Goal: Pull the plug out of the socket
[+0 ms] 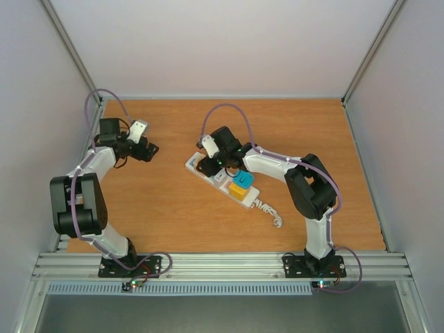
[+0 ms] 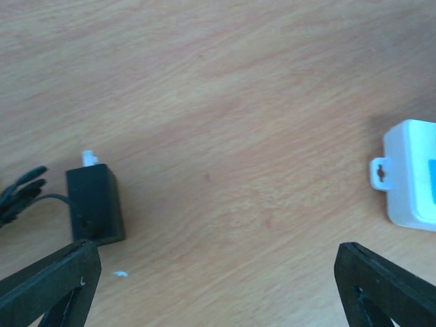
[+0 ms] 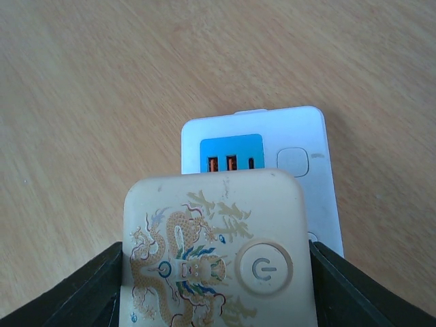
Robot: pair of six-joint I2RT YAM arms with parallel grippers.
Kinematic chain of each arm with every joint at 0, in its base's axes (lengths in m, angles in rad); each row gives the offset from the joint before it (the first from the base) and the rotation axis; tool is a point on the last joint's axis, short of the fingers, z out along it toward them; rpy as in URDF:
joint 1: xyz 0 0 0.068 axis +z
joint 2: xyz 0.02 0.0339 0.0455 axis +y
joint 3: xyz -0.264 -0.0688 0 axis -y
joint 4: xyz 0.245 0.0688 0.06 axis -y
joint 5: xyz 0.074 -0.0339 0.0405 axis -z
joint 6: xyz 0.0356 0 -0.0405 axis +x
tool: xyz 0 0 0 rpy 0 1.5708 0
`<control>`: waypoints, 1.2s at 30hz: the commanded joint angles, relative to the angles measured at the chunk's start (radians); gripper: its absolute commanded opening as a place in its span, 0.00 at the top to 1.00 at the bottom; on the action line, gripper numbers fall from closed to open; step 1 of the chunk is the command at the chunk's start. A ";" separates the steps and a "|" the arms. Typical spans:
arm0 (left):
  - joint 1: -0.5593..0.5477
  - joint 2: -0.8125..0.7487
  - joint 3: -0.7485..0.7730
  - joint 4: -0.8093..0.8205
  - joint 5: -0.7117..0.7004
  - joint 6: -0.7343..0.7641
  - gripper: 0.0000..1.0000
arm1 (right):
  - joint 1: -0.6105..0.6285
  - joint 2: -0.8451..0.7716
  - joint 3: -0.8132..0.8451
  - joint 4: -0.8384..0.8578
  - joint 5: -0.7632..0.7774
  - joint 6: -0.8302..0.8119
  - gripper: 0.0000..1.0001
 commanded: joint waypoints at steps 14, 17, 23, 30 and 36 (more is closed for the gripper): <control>-0.129 -0.081 -0.072 -0.001 -0.009 -0.016 0.00 | 0.027 -0.049 0.097 -0.248 0.017 -0.017 0.12; -0.143 -0.085 -0.070 -0.002 -0.008 -0.017 0.00 | 0.027 -0.059 0.115 -0.322 0.046 -0.057 0.13; -0.188 -0.112 -0.070 -0.002 0.044 -0.042 0.02 | 0.018 -0.088 0.111 -0.433 0.088 -0.107 0.16; -0.233 -0.130 -0.102 0.036 0.124 -0.115 0.07 | 0.016 -0.112 0.063 -0.473 0.104 -0.117 0.22; -0.273 -0.148 -0.135 0.104 0.122 -0.200 0.11 | 0.015 -0.121 0.060 -0.502 0.112 -0.127 0.25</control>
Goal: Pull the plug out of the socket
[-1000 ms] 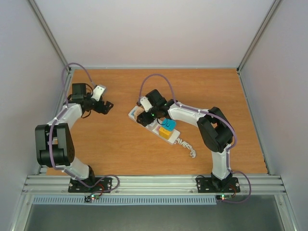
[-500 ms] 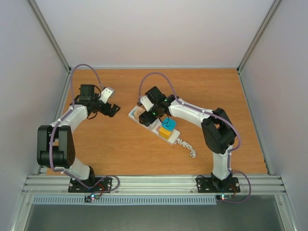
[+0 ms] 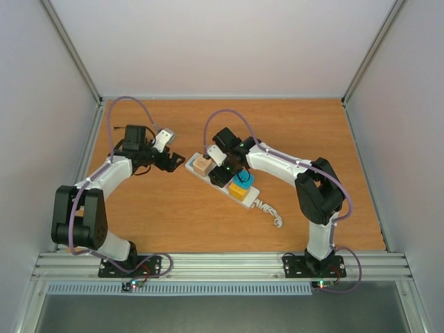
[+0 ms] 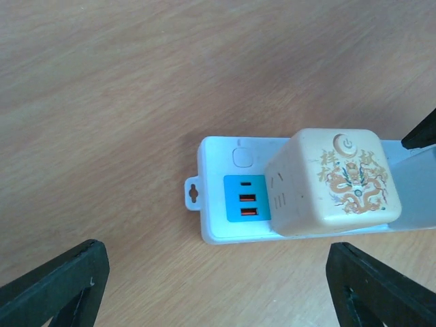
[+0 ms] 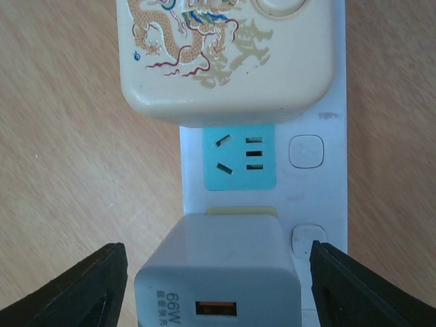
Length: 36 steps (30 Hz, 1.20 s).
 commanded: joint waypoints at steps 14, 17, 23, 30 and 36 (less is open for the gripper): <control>-0.170 0.029 -0.047 0.160 -0.080 -0.124 0.16 | 0.004 -0.011 -0.004 -0.014 0.015 -0.028 0.45; -0.187 0.037 -0.056 0.173 -0.082 -0.134 0.17 | 0.003 -0.008 -0.011 -0.003 0.007 -0.026 0.48; -0.229 0.048 -0.078 0.211 -0.130 -0.144 0.15 | 0.004 -0.002 -0.027 0.014 -0.003 -0.023 0.52; -0.268 0.086 -0.072 0.230 -0.181 -0.139 0.16 | 0.004 0.006 -0.032 0.037 -0.026 -0.009 0.54; -0.300 0.103 -0.077 0.254 -0.212 -0.131 0.16 | 0.007 0.018 -0.033 0.048 -0.035 -0.002 0.55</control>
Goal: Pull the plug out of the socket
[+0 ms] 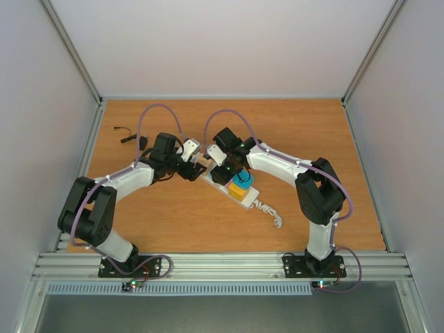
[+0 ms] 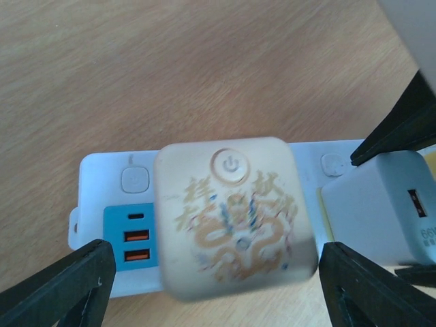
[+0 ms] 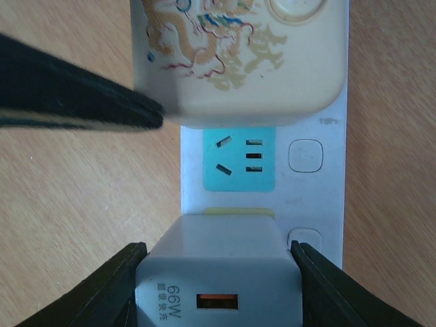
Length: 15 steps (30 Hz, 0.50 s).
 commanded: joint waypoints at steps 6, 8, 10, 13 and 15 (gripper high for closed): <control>-0.036 0.040 -0.023 0.074 -0.036 0.006 0.14 | 0.008 0.022 -0.028 0.041 -0.035 0.014 0.56; -0.036 0.046 -0.020 0.100 -0.039 0.002 0.15 | 0.008 0.021 -0.030 0.044 -0.034 0.015 0.57; -0.036 0.052 -0.013 0.102 -0.046 0.000 0.18 | 0.007 0.023 -0.031 0.046 -0.036 0.017 0.57; -0.036 0.050 -0.015 0.123 -0.063 -0.009 0.24 | 0.008 0.023 -0.036 0.054 -0.037 0.019 0.57; -0.036 0.041 -0.021 0.138 -0.062 -0.016 0.28 | 0.008 0.023 -0.040 0.058 -0.037 0.019 0.57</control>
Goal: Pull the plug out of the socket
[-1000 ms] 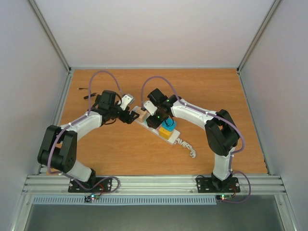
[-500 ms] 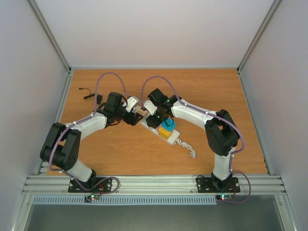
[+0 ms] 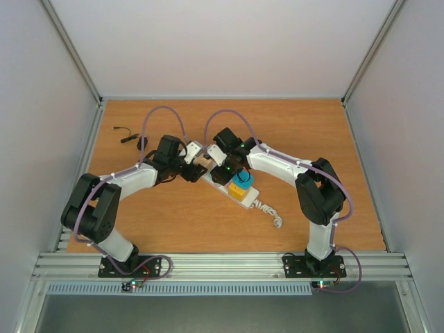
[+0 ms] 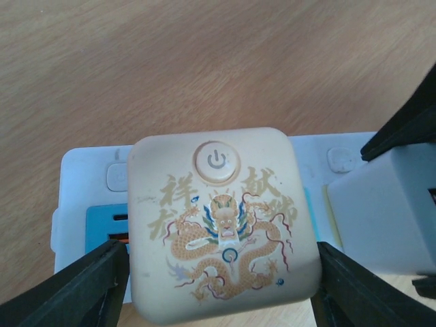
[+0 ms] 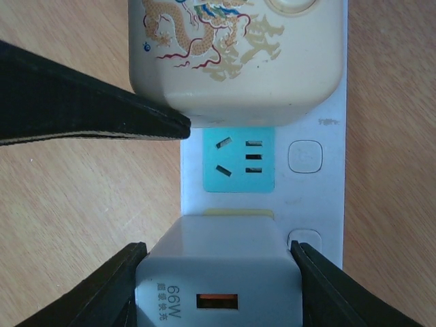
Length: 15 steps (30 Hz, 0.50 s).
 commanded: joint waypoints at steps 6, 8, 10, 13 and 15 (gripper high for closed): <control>-0.002 -0.032 -0.032 0.134 -0.004 -0.018 0.40 | 0.007 0.030 -0.044 0.058 -0.028 0.009 0.58; -0.003 -0.050 -0.043 0.153 -0.002 -0.020 0.42 | 0.007 0.032 -0.044 0.058 -0.029 0.011 0.58; -0.002 -0.070 -0.065 0.181 0.000 -0.019 0.44 | 0.008 0.036 -0.044 0.058 -0.031 0.013 0.58; -0.003 -0.097 -0.085 0.213 0.000 -0.012 0.47 | 0.007 0.045 -0.044 0.060 -0.034 0.015 0.58; -0.003 -0.110 -0.099 0.232 0.002 -0.008 0.49 | 0.006 0.049 -0.044 0.061 -0.036 0.019 0.58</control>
